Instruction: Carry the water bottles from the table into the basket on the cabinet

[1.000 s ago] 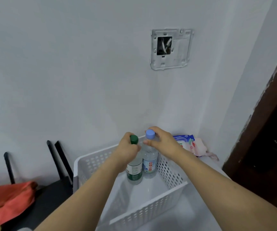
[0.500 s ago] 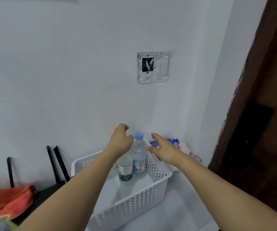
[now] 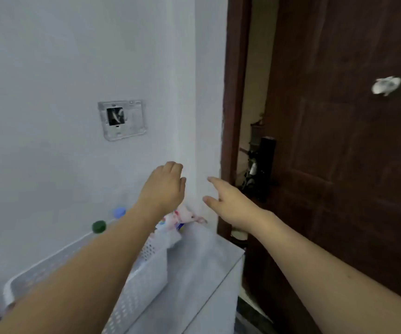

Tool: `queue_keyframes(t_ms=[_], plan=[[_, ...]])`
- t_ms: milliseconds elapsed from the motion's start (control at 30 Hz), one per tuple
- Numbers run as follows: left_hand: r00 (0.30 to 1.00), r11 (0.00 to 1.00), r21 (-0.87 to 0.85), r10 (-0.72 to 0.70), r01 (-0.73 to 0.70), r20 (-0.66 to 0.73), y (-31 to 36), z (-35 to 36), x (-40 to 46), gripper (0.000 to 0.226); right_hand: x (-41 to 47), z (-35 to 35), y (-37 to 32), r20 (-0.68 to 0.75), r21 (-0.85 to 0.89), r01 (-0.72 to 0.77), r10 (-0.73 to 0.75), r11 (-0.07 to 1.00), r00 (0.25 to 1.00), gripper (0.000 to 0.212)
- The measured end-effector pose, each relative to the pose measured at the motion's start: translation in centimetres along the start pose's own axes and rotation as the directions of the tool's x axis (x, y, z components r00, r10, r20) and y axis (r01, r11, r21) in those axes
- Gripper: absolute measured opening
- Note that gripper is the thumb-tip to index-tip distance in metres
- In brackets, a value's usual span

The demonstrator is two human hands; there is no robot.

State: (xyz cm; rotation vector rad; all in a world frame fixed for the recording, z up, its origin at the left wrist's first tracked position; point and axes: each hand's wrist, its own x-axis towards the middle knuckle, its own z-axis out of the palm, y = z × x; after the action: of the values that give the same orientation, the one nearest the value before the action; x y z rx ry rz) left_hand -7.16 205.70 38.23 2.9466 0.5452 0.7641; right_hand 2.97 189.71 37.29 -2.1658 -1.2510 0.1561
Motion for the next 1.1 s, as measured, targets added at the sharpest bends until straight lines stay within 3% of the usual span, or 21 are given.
queue_keyframes(t_ms=[67,200,267,433,567,700,733,800,833,867,967,1100], plan=[[0.990,0.990,-0.021,0.139,-0.138,0.035,6.0,0.6,1.6,0.060,-4.3,-4.7,2.4,-0.072,-0.052,-0.093,0.089,0.994,0.993,0.062],[0.918,0.912,-0.100,0.396,-0.397,-0.026,20.7,1.5,2.9,0.031,-15.7,-13.4,7.3,-0.280,-0.165,-0.331,0.278,0.929,0.919,0.062],[0.869,0.858,-0.141,0.492,-0.494,-0.048,29.0,1.3,2.2,0.041,-23.2,-17.1,9.4,-0.390,-0.195,-0.461,0.363,0.866,0.846,0.064],[0.701,0.668,-0.231,0.705,-0.707,-0.106,49.3,-0.6,-3.8,0.047,-44.5,-24.7,11.0,-0.581,-0.167,-0.776,0.575,0.608,0.576,0.064],[0.537,0.463,-0.365,0.833,-0.808,-0.130,63.3,-4.2,-12.3,0.042,-60.3,-28.2,9.4,-0.694,-0.114,-0.931,0.643,0.346,0.324,0.061],[0.362,0.239,-0.450,0.908,-0.860,-0.211,74.9,-7.8,-22.6,0.046,-74.6,-28.6,4.2,-0.760,-0.011,-0.993,0.645,0.114,0.082,0.063],[0.298,0.168,-0.455,0.926,-0.874,-0.231,76.9,-8.8,-25.3,0.047,-77.4,-28.5,2.8,-0.761,0.028,-0.998,0.648,0.052,0.013,0.061],[0.102,-0.069,-0.497,0.945,-0.865,-0.310,82.2,-12.5,-33.6,0.048,-85.4,-27.5,-1.7,-0.770,0.140,-0.980,0.606,-0.143,-0.199,0.054],[0.068,-0.109,-0.514,0.947,-0.851,-0.314,82.8,-13.4,-35.5,0.048,-87.2,-27.2,-2.3,-0.772,0.185,-0.969,0.585,-0.167,-0.248,0.051],[0.049,-0.139,-0.529,0.944,-0.837,-0.325,83.9,-14.1,-37.5,0.048,-88.9,-26.8,-3.2,-0.768,0.221,-0.957,0.571,-0.190,-0.291,0.049],[0.024,-0.189,-0.521,0.927,-0.832,-0.374,85.5,-14.8,-40.3,0.048,-90.3,-26.2,-4.6,-0.754,0.225,-0.948,0.576,-0.223,-0.314,0.049],[-0.126,-0.342,-0.509,0.903,-0.790,-0.411,89.2,-16.2,-46.8,0.047,-95.9,-25.1,-6.6,-0.735,0.297,-0.897,0.522,-0.327,-0.433,0.056]])
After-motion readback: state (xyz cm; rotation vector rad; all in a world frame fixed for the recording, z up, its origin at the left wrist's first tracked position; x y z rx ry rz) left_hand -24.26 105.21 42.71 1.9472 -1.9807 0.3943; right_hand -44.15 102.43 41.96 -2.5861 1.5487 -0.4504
